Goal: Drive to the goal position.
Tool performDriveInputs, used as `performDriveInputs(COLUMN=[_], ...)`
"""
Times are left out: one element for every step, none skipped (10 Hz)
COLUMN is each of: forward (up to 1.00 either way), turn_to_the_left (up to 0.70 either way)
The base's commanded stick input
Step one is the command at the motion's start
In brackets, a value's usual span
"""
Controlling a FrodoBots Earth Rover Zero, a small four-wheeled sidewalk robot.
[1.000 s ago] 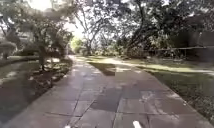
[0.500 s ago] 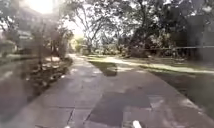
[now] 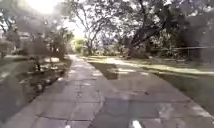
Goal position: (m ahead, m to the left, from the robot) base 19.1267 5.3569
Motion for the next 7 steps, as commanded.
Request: performDriveInputs(forward=[0.5,0.5,0.5,0.5,0.5,0.5,0.5], turn_to_the_left=[0.0,0.0,0.0,0.0,0.0,0.0,0.0])
